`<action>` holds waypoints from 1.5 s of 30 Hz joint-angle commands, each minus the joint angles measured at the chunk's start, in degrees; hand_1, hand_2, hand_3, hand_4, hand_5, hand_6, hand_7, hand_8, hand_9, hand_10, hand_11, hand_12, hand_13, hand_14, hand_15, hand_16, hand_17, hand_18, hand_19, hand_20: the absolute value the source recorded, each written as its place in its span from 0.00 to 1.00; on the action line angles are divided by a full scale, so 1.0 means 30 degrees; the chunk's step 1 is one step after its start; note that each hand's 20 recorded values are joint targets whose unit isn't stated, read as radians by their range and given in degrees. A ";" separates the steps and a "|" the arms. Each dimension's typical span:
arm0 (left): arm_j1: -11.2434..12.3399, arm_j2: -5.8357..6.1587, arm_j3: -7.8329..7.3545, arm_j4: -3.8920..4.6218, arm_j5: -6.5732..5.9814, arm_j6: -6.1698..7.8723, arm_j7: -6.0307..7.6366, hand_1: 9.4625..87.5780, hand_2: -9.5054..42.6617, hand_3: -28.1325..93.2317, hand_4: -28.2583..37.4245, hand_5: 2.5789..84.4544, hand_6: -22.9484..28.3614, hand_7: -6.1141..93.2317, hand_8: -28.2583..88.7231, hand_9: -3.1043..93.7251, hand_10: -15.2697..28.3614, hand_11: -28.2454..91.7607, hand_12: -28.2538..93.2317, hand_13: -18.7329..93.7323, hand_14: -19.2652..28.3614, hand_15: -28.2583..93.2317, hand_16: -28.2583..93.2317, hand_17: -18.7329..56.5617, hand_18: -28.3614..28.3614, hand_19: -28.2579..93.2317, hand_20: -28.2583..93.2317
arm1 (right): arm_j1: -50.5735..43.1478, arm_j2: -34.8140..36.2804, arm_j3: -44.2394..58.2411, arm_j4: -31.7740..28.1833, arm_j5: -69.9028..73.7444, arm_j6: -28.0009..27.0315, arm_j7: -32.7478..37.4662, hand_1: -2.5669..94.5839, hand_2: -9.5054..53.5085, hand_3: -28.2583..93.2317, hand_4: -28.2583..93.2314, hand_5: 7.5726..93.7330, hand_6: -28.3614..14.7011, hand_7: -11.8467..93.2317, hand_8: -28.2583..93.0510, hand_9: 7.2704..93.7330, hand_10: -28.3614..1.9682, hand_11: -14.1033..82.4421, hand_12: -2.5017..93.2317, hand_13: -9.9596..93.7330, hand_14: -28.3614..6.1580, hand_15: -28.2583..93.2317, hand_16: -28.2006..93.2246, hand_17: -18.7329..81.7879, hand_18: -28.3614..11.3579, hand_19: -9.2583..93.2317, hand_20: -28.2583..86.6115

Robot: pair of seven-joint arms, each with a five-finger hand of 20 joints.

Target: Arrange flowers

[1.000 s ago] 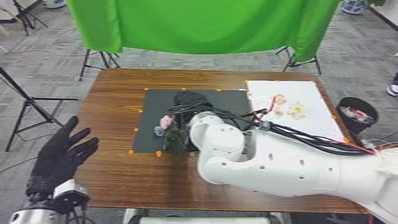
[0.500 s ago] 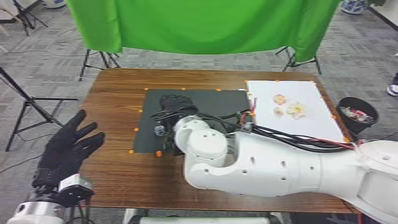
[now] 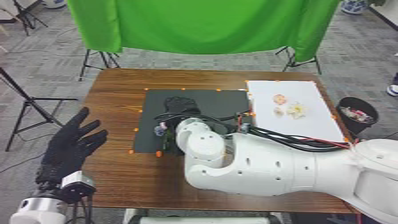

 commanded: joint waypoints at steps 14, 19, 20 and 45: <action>-0.0284 -0.0995 -0.0080 0.0109 0.0760 -0.0681 -0.0870 0.27 0.32 0.76 0.14 0.34 0.58 0.14 0.18 0.30 0.77 0.43 0.33 0.34 0.99 0.70 0.13 0.17 1.00 0.71 0.17 | 0.0008 -0.0267 0.0140 0.0359 -0.0131 -0.1493 0.0562 0.60 0.00 0.81 0.02 0.74 0.55 0.30 0.28 0.88 0.53 0.27 0.32 0.90 0.66 0.69 0.36 0.77 0.42 1.00 0.45; -0.0257 -0.1043 -0.0039 0.0113 0.0781 -0.0716 -0.0837 0.27 0.31 0.76 0.14 0.34 0.58 0.14 0.18 0.30 0.77 0.43 0.33 0.34 0.99 0.70 0.13 0.17 1.00 0.71 0.17 | -0.0357 -0.0313 0.0403 0.0358 -0.0270 -0.1875 0.0549 0.58 0.00 0.82 0.02 0.73 0.55 0.30 0.27 0.86 0.52 0.28 0.31 0.90 0.65 0.70 0.36 0.77 0.41 1.00 0.45; -0.0360 -0.1198 -0.0095 0.0129 0.0941 -0.0877 -0.1159 0.27 0.31 0.76 0.14 0.34 0.58 0.14 0.18 0.30 0.77 0.43 0.33 0.34 0.99 0.70 0.13 0.17 1.00 0.71 0.17 | -0.0612 -0.0264 0.0707 0.0282 -0.0342 -0.2232 0.0557 0.58 0.00 0.82 0.02 0.73 0.55 0.30 0.27 0.86 0.51 0.29 0.31 0.89 0.64 0.70 0.36 0.77 0.41 1.00 0.45; 0.2266 0.1302 -0.0071 -0.0441 -0.1552 0.1289 0.2741 0.27 0.31 0.76 0.13 0.34 0.58 0.14 0.18 0.30 0.77 0.43 0.33 0.34 0.99 0.70 0.13 0.17 1.00 0.71 0.17 | 0.1079 0.3161 0.3236 -0.2528 0.1730 -0.3570 -0.0457 0.45 0.00 0.84 0.05 0.59 0.47 0.25 0.16 0.71 0.29 0.39 0.19 0.83 0.50 0.75 0.35 0.76 0.37 1.00 0.42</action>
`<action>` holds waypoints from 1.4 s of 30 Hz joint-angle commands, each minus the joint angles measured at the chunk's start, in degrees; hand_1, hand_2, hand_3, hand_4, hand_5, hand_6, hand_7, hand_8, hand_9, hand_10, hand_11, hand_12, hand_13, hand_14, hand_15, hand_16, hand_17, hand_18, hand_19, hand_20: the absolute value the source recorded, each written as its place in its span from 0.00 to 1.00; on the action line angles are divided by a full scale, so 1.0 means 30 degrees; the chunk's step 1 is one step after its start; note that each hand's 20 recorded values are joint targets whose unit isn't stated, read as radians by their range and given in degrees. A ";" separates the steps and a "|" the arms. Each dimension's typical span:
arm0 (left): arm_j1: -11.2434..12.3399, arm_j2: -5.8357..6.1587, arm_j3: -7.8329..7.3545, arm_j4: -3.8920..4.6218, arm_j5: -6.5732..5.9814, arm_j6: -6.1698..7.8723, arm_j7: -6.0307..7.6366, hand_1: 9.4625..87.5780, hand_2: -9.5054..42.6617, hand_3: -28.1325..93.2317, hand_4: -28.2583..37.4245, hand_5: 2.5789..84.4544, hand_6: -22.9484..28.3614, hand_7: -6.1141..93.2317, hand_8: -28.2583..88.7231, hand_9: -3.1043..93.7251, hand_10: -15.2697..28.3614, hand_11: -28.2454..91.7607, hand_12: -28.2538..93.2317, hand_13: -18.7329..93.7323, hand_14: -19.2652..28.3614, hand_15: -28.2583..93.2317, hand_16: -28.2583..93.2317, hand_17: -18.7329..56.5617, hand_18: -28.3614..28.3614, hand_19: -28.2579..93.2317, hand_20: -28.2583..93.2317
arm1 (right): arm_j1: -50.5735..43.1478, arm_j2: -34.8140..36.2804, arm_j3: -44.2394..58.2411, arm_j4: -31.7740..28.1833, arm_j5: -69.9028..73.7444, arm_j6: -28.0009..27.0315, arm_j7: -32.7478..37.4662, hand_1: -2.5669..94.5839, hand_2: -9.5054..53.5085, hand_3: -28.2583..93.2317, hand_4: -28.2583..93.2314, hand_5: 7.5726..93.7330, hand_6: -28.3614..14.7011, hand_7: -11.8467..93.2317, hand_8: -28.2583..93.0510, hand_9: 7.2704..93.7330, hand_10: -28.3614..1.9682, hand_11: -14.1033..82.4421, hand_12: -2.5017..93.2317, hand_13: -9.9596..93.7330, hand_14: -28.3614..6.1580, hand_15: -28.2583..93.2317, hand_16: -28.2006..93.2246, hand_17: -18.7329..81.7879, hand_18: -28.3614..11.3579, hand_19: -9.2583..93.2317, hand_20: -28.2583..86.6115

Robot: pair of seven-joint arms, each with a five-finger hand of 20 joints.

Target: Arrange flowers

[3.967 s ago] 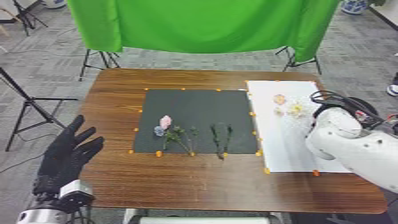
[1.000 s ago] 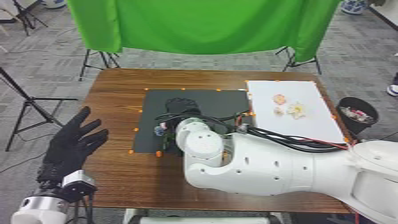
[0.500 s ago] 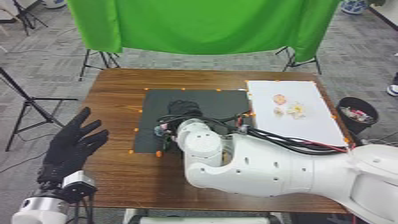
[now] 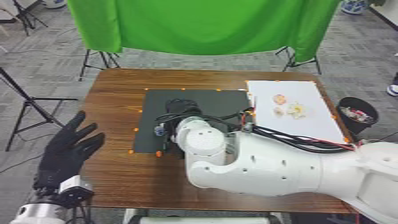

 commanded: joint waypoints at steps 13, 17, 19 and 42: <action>0.1874 0.3319 0.0061 -0.0343 -0.2441 0.1457 0.3330 0.26 0.31 0.75 0.13 0.34 0.58 0.14 0.18 0.30 0.77 0.43 0.33 0.34 0.99 0.70 0.13 0.17 1.00 0.71 0.17 | 0.1480 0.8501 0.3680 -0.0640 0.3820 0.0031 -0.1975 0.40 0.07 0.85 0.05 0.51 0.46 0.22 0.16 0.57 0.23 0.30 0.18 0.75 0.45 0.77 0.33 0.69 0.33 1.00 0.37; 0.2028 0.3009 -0.0387 -0.0296 -0.2103 0.1111 0.3138 0.25 0.31 0.74 0.12 0.34 0.58 0.14 0.18 0.31 0.78 0.43 0.33 0.35 0.99 0.71 0.13 0.17 1.00 0.72 0.17 | 0.2249 0.9931 0.2785 -0.0301 0.4064 0.1108 -0.1468 0.39 0.08 0.86 0.05 0.49 0.46 0.23 0.17 0.54 0.24 0.30 0.18 0.73 0.44 0.77 0.32 0.68 0.34 1.00 0.36; 0.2189 0.2942 -0.0578 -0.0287 -0.2004 0.0987 0.3183 0.24 0.30 0.74 0.12 0.34 0.58 0.13 0.18 0.33 0.79 0.44 0.33 0.36 1.00 0.71 0.13 0.18 1.00 0.72 0.18 | 0.2516 1.0417 0.2485 -0.0031 0.4082 0.1041 -0.1311 0.39 0.09 0.86 0.05 0.49 0.47 0.23 0.17 0.54 0.24 0.30 0.18 0.73 0.45 0.77 0.32 0.67 0.34 1.00 0.36; 0.1230 0.2286 -0.0081 -0.0108 -0.1657 0.0750 0.2673 0.20 0.30 0.73 0.06 0.35 0.57 0.12 0.19 0.32 0.77 0.43 0.34 0.35 0.99 0.69 0.14 0.16 1.00 0.69 0.21 | 0.0580 1.1189 0.2865 0.1651 0.4825 0.1565 -0.0794 0.40 0.10 0.87 0.04 0.55 0.57 0.27 0.15 0.63 0.35 0.33 0.18 0.77 0.50 0.77 0.31 0.66 0.34 1.00 0.37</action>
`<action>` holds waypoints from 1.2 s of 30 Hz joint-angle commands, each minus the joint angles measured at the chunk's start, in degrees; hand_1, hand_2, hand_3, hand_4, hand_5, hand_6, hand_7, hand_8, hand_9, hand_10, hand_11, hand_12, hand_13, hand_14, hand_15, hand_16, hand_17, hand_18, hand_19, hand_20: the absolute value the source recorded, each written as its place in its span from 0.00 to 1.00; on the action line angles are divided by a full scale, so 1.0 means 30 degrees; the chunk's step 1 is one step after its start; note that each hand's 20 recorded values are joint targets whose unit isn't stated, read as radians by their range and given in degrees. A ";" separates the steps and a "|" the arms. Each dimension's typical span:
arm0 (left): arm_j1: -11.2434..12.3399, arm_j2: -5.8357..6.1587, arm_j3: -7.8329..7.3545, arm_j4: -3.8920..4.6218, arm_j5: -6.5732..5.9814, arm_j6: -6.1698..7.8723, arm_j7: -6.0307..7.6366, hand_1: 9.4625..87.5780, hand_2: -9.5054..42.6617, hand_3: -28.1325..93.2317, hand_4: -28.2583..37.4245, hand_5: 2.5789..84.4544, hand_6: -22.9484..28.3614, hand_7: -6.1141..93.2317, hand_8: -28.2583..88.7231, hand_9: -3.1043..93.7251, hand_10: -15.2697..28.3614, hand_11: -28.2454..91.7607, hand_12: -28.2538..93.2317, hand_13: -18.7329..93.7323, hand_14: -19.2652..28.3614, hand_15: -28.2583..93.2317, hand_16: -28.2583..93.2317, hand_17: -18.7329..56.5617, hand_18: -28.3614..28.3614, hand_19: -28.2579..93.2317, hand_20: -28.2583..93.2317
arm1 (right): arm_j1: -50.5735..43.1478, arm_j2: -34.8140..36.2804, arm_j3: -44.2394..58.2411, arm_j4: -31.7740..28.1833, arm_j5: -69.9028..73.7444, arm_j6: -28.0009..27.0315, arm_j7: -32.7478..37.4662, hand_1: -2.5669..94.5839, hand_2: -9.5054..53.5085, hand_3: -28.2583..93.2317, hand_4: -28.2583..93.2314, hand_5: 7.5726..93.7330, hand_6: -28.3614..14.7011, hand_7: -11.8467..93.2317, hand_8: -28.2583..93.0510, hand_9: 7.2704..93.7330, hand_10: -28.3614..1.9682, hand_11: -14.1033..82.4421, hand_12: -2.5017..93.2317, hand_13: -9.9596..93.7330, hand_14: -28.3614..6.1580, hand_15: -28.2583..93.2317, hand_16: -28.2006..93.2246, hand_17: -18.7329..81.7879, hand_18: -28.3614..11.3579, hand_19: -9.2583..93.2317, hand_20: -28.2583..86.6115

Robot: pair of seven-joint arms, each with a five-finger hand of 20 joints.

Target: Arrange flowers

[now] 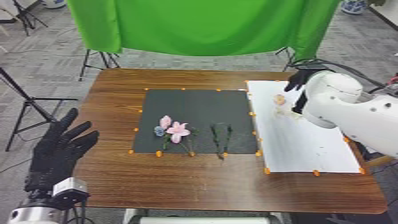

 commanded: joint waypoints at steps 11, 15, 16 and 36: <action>-0.0401 -0.1628 -0.0280 0.0078 0.1088 -0.0804 -0.1639 0.21 0.30 0.73 0.06 0.35 0.58 0.12 0.19 0.32 0.77 0.43 0.34 0.35 0.99 0.69 0.14 0.16 1.00 0.69 0.22 | -0.2793 -0.1374 0.1047 0.0536 0.0081 -0.0861 0.0500 0.41 0.10 0.87 0.04 0.57 0.58 0.27 0.15 0.65 0.37 0.35 0.19 0.78 0.51 0.76 0.33 0.67 0.34 1.00 0.38; -0.0439 -0.1878 -0.0339 0.0092 0.1223 -0.0916 -0.1933 0.21 0.30 0.73 0.06 0.35 0.58 0.13 0.19 0.32 0.77 0.43 0.34 0.35 0.99 0.69 0.14 0.16 1.00 0.69 0.22 | -0.3176 -0.1634 0.1463 0.0927 0.0052 -0.1200 0.0693 0.41 0.09 0.87 0.04 0.57 0.58 0.27 0.15 0.65 0.37 0.35 0.19 0.78 0.51 0.76 0.33 0.67 0.34 1.00 0.38; -0.0441 -0.1885 -0.0325 0.0098 0.1218 -0.0942 -0.1932 0.21 0.30 0.73 0.07 0.35 0.58 0.13 0.19 0.32 0.77 0.43 0.34 0.35 0.99 0.69 0.14 0.16 1.00 0.69 0.22 | -0.3172 -0.1698 0.1432 0.1034 0.0150 -0.1288 0.0734 0.41 0.09 0.87 0.04 0.57 0.58 0.27 0.14 0.65 0.37 0.35 0.19 0.78 0.51 0.76 0.33 0.67 0.34 1.00 0.38; -0.1142 -0.2862 -0.0139 0.0264 0.2009 -0.1506 -0.3024 0.22 0.30 0.73 0.08 0.35 0.58 0.13 0.18 0.32 0.78 0.43 0.34 0.35 0.99 0.70 0.14 0.16 1.00 0.68 0.23 | -0.3266 -0.2571 0.1126 0.1736 -0.0095 -0.1300 0.0923 0.42 0.09 0.87 0.03 0.53 0.59 0.26 0.15 0.64 0.37 0.34 0.19 0.78 0.51 0.76 0.33 0.68 0.35 1.00 0.38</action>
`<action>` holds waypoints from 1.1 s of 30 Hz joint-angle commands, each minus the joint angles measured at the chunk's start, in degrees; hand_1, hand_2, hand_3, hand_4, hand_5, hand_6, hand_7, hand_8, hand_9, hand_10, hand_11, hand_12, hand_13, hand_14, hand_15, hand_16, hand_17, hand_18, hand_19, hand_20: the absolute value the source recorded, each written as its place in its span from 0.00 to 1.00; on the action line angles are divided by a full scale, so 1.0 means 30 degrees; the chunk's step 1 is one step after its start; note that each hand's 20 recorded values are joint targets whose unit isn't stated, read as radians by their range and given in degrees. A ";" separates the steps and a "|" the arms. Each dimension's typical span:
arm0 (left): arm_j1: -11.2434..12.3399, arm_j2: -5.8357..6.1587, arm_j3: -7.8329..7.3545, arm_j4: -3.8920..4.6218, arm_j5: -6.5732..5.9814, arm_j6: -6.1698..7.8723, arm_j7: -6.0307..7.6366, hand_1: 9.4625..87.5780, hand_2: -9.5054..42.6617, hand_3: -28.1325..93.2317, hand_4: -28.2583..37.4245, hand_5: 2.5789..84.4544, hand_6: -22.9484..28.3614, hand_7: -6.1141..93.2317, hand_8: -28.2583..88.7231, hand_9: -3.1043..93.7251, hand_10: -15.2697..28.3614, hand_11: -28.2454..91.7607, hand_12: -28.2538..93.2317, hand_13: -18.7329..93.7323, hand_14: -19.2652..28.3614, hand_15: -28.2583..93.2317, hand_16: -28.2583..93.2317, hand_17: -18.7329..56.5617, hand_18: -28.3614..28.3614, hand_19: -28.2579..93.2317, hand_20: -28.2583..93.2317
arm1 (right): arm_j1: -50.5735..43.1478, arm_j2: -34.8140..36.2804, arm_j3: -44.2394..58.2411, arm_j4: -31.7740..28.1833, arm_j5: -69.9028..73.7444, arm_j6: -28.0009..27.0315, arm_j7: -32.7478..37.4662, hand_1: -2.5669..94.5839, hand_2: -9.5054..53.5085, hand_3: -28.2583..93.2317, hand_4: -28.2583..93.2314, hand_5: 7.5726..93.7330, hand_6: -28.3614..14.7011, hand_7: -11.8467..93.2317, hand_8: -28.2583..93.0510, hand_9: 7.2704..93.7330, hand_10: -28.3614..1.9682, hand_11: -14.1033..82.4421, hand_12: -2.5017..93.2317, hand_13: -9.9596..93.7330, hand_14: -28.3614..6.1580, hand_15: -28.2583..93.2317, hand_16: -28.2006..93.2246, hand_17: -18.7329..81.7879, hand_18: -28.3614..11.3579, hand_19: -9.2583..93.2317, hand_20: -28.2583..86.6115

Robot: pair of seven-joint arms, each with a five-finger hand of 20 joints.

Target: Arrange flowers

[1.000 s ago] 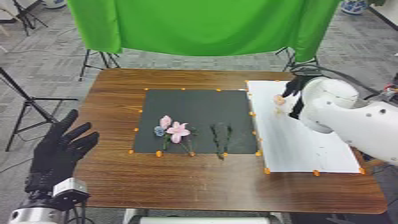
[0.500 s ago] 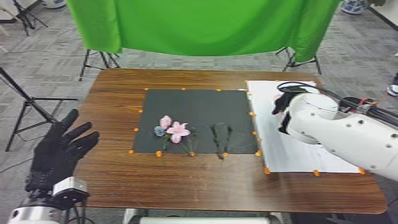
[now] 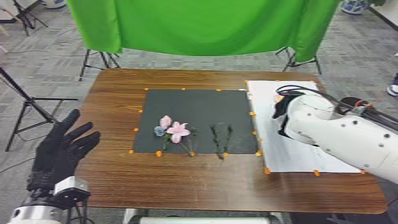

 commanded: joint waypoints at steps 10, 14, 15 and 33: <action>-0.0364 -0.0826 0.0055 0.0115 0.0665 -0.0636 -0.0929 0.22 0.30 0.73 0.09 0.35 0.58 0.13 0.18 0.32 0.78 0.43 0.34 0.35 0.99 0.70 0.14 0.16 1.00 0.68 0.23 | 0.0410 -0.0767 -0.0642 0.0352 -0.0612 0.0234 0.0085 0.44 0.08 0.86 0.03 0.53 0.61 0.26 0.15 0.65 0.40 0.34 0.18 0.79 0.53 0.76 0.33 0.68 0.35 1.00 0.36; -0.0365 -0.0917 0.0026 0.0111 0.0711 -0.0638 -0.0933 0.22 0.30 0.73 0.08 0.35 0.58 0.13 0.18 0.32 0.78 0.43 0.33 0.35 0.99 0.70 0.14 0.16 1.00 0.68 0.23 | 0.0254 -0.0849 -0.0865 0.0416 -0.0816 0.0273 0.0159 0.48 0.07 0.86 0.02 0.61 0.66 0.29 0.15 0.72 0.52 0.34 0.18 0.82 0.57 0.73 0.33 0.69 0.35 1.00 0.35; -0.0385 -0.1023 0.0004 0.0109 0.0781 -0.0674 -0.1039 0.22 0.30 0.73 0.08 0.35 0.58 0.13 0.18 0.32 0.78 0.43 0.34 0.35 0.99 0.70 0.14 0.16 1.00 0.68 0.23 | 0.0174 -0.0865 -0.0861 0.0416 -0.0991 0.0266 0.0124 0.50 0.06 0.85 0.01 0.63 0.66 0.29 0.18 0.73 0.55 0.33 0.18 0.83 0.58 0.72 0.34 0.70 0.36 1.00 0.35; -0.0289 -0.1182 -0.0065 0.0023 0.0880 -0.0652 -0.1160 0.23 0.31 0.73 0.09 0.35 0.58 0.13 0.18 0.32 0.78 0.43 0.33 0.35 0.99 0.70 0.14 0.16 1.00 0.68 0.24 | 0.1541 -0.0218 -0.2621 -0.0121 -0.2682 0.2953 -0.0074 0.63 0.00 0.81 0.00 0.82 0.72 0.33 0.26 0.96 0.72 0.20 0.33 0.91 0.72 0.68 0.37 0.74 0.42 1.00 0.39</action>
